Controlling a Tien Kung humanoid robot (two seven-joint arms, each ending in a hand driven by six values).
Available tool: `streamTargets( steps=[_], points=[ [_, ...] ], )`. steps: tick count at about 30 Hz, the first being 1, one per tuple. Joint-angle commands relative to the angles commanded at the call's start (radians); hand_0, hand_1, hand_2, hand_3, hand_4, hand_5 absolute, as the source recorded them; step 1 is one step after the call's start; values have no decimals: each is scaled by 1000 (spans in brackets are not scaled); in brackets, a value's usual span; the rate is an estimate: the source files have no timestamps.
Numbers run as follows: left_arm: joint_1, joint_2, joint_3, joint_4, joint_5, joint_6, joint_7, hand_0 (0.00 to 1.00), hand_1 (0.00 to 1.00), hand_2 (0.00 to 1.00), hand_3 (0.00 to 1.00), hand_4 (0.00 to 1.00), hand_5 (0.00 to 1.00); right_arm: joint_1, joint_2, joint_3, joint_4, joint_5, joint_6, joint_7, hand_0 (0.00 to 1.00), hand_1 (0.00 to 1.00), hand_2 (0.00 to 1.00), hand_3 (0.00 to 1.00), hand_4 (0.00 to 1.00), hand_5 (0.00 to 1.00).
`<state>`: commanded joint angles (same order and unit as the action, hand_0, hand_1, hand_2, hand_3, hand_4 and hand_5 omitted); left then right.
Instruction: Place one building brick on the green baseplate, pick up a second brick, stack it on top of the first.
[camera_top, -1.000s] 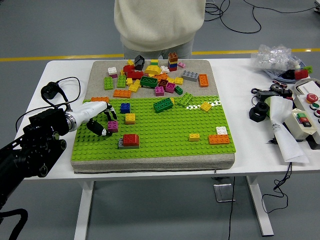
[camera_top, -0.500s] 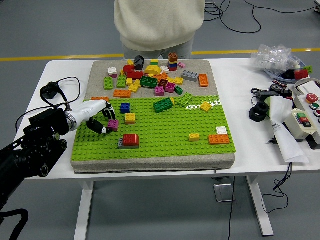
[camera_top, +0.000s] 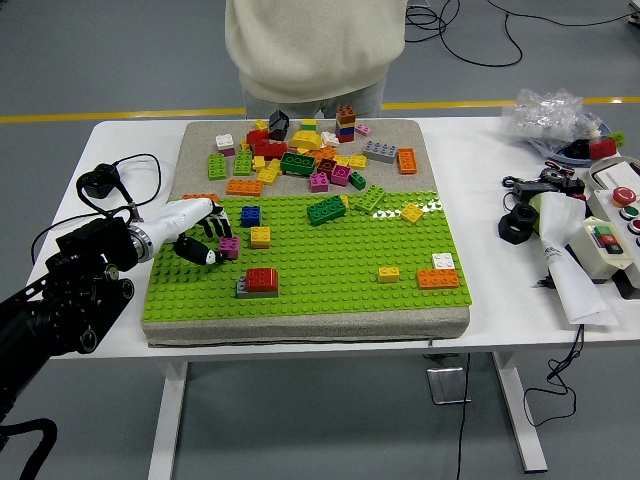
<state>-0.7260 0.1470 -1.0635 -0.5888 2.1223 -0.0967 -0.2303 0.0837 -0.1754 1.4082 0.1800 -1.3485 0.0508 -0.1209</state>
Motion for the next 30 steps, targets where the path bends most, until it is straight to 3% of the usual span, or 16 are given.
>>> streamTargets(
  steps=[17, 30],
  points=[
    [34, 12, -45, -44, -21, -1, -7, 642, 523, 513, 494, 699, 2, -3, 2, 4, 0, 3, 0, 0, 759, 684, 727, 696, 948, 686],
    [95, 33, -129, -160, -6, -3, -2, 634, 518, 516, 497, 694, 2, -8, 2, 9, 0, 1, 1, 0, 759, 683, 727, 695, 948, 686]
  ],
)
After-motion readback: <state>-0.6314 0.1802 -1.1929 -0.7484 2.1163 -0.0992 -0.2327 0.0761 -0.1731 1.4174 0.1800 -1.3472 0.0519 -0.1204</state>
